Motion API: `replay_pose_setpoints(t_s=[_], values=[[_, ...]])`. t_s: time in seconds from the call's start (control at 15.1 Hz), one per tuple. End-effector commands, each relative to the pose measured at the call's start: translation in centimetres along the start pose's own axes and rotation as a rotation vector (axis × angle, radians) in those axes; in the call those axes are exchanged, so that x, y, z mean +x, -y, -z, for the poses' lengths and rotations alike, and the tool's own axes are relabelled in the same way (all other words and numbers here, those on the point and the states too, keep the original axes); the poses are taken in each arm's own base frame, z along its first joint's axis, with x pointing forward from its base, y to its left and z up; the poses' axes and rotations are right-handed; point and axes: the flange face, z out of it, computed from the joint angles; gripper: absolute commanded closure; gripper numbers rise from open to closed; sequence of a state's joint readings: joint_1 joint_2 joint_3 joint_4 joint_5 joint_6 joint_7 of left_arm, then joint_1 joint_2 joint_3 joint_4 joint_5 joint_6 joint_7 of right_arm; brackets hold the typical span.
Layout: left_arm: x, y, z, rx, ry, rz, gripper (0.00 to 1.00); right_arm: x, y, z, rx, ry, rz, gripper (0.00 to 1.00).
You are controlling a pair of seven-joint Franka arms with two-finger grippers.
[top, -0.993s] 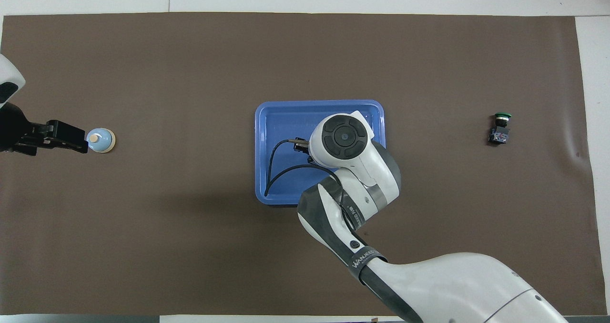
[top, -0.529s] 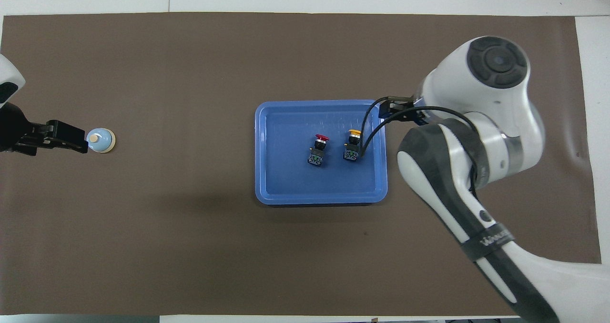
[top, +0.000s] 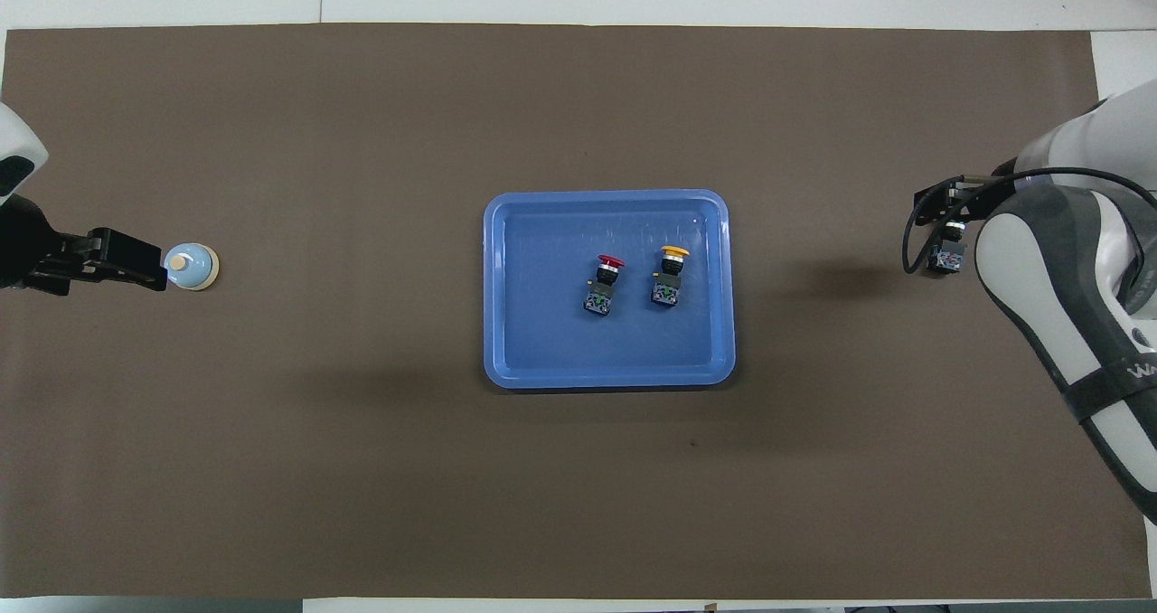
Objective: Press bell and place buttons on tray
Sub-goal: 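Grasp the green-capped button with the right gripper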
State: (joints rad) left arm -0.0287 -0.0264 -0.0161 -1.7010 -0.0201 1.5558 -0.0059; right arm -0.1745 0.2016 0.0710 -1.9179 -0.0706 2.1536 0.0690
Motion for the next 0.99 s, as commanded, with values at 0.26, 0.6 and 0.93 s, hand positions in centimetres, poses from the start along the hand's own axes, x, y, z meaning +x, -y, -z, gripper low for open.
replay_pose_setpoints(t_s=[0.26,0.6,0.93], values=[[-0.1,0.1,0.5,0.001,0.004,0.008,0.0,-3.1,-3.5,-7.4,-0.035,-0.079,-0.022,0.0],[-0.1,0.1,0.5,0.001,0.004,0.008,0.0,-2.7,-3.4,-10.0,-0.024,-0.078,-0.028,0.0],[-0.1,0.1,0.5,0.001,0.004,0.008,0.0,-2.7,-3.5,-11.3,-0.019,-0.077,-0.025,0.89]])
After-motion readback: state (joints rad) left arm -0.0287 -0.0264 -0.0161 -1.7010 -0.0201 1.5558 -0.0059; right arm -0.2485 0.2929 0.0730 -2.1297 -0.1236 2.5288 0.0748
